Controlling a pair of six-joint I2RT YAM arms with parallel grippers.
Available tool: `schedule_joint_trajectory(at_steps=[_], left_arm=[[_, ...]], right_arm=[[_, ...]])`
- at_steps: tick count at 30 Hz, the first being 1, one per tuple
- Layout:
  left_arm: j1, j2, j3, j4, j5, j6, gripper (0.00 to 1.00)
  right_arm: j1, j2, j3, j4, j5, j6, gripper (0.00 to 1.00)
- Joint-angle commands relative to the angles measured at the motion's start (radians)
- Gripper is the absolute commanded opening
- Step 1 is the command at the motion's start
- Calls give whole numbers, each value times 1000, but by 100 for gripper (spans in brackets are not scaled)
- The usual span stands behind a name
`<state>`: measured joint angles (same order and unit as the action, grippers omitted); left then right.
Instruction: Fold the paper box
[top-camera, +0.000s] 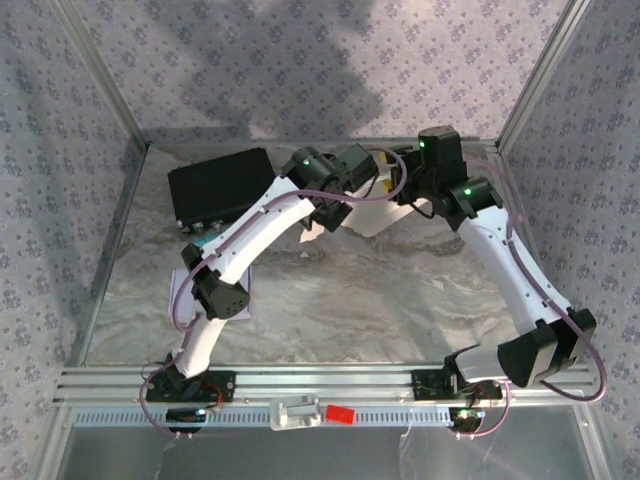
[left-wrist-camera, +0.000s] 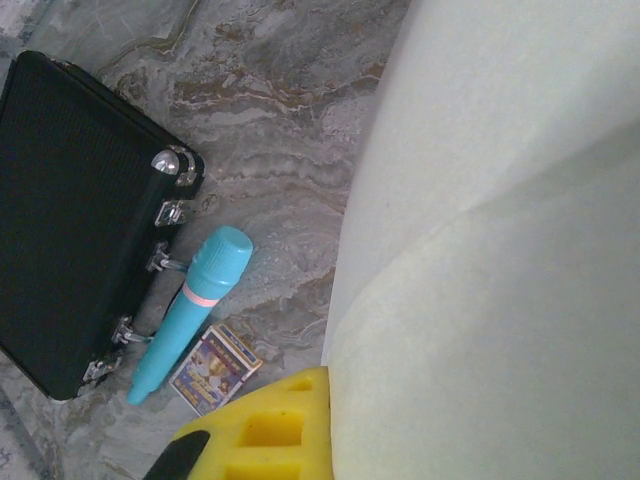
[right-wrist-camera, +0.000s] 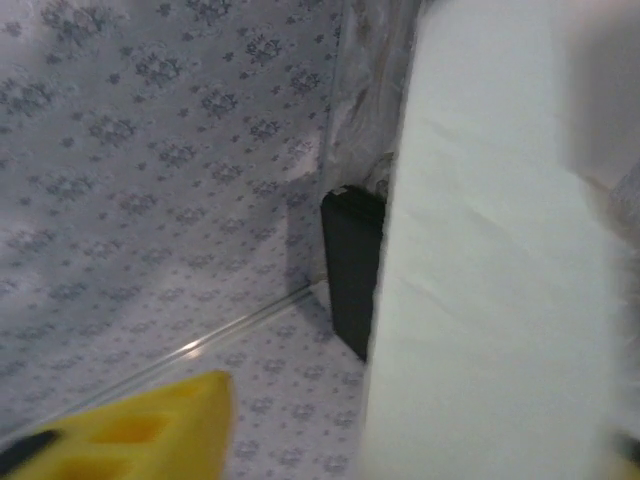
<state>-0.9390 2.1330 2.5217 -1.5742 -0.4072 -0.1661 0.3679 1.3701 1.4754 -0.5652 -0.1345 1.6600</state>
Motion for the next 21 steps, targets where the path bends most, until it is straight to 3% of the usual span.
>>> schedule_joint_trajectory(at_steps=[1, 3, 5, 6, 7, 11, 14, 18, 21], left_arm=[[-5, 17, 38, -34, -41, 10, 0], [-6, 19, 48, -23, -60, 4, 0], [-7, 11, 57, -13, -103, -16, 28], [-9, -5, 44, 2, -131, -41, 48], [-8, -31, 9, 43, -142, -55, 54], [3, -329, -526, 489, -120, -27, 66], [65, -543, -865, 772, 4, -32, 71], [136, -751, -1218, 1161, 219, 59, 72], [138, -837, -1414, 1409, 245, 127, 74]], right_arm=[[-6, -7, 29, -27, -23, 15, 30], [-15, -20, 2, -17, -39, 26, 13], [-39, -28, -14, -11, -68, 48, 1], [-57, -32, -22, -4, -85, 63, 0], [-75, -36, -29, 2, -99, 80, 0], [-180, -57, -73, 55, -190, 186, 0], [-273, -52, -47, 4, -303, 201, 0], [-357, -70, -48, -32, -366, 234, 0], [-392, -62, -50, -32, -427, 247, 0]])
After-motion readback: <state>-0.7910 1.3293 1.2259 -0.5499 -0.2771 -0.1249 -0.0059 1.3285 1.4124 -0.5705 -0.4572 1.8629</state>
